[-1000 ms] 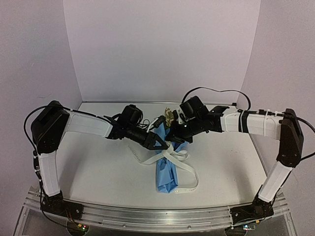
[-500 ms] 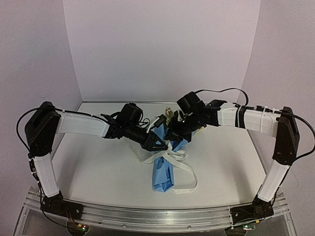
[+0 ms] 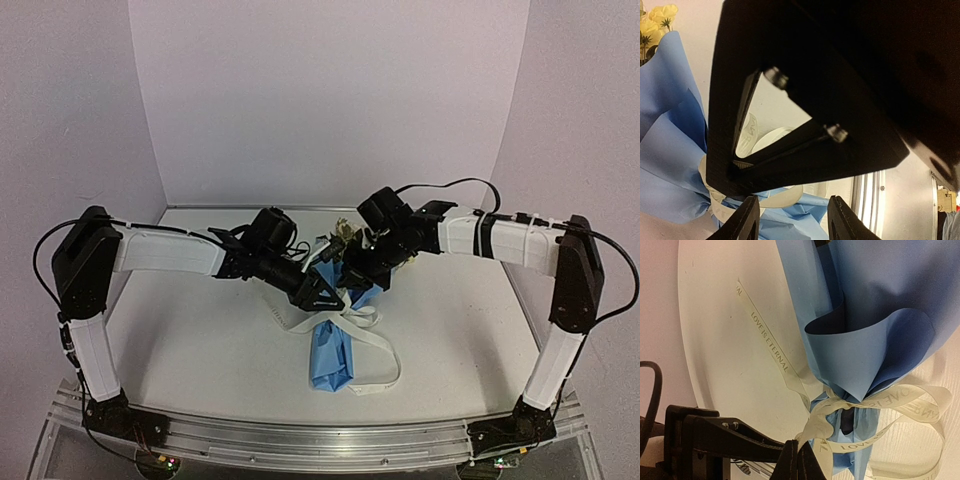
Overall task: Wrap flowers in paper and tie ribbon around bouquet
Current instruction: Cross the half-tied ribbon over the folded bouquet, then tie the half-tied ribbon at the center of the board.
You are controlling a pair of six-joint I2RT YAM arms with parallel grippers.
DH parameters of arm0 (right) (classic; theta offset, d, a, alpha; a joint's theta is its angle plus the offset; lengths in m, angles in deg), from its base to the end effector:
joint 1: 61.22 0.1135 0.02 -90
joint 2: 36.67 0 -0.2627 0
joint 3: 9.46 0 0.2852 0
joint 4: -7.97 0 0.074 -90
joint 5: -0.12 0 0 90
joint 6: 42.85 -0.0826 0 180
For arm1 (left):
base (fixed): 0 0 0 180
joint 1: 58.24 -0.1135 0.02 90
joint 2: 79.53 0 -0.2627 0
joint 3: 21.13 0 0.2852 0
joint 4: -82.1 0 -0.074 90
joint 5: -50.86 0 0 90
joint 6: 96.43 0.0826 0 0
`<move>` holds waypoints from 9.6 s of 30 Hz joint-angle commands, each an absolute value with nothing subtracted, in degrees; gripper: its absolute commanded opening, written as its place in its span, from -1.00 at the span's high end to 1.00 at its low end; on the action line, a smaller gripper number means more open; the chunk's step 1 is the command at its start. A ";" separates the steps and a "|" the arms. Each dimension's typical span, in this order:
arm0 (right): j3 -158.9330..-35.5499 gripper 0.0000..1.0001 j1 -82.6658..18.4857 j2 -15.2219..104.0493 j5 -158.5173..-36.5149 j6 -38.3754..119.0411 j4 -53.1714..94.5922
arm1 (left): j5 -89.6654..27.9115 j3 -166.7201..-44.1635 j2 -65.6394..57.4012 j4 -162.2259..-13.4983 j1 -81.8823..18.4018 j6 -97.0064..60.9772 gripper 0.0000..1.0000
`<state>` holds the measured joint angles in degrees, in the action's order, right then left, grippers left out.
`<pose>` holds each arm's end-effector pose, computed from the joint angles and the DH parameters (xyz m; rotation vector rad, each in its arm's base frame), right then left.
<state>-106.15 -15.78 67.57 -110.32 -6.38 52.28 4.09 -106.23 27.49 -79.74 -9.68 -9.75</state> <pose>0.3028 0.3486 0.2116 0.0233 2.7850 1.0561 0.2648 -0.3854 0.1718 1.3026 2.0005 -1.3145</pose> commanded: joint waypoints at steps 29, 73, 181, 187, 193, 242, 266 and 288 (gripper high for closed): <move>-109.56 1.00 -17.01 66.86 -118.32 -20.72 56.06 | -1.40 -108.03 26.69 -84.22 -7.24 -5.91 0.28; -81.58 0.02 -15.52 60.49 -116.08 26.75 18.31 | 5.45 -96.95 24.62 -108.79 -13.87 -33.44 0.99; -68.21 1.00 -7.95 54.25 -91.87 -2.49 26.38 | -10.27 -117.34 31.20 -67.86 -9.46 -14.75 0.21; -65.66 1.00 -7.70 54.56 -91.31 -5.95 21.20 | -12.13 -122.58 36.07 -62.36 -7.43 -11.38 0.20; -65.53 1.00 -7.72 54.85 -91.45 -6.54 18.73 | -14.86 -125.05 38.12 -60.23 -6.93 -9.73 0.14; -63.22 1.00 -8.89 58.49 -100.21 -6.84 -0.60 | -9.13 -122.13 33.98 -63.74 -7.18 -10.07 0.95; -65.53 1.00 -9.59 62.09 -97.84 -6.99 -8.05 | -5.11 -115.27 29.78 -68.45 -7.92 -12.25 1.00; -67.87 1.00 -11.09 68.16 -102.01 -5.13 -21.37 | -2.78 -110.16 27.59 -72.59 -8.32 -14.92 1.00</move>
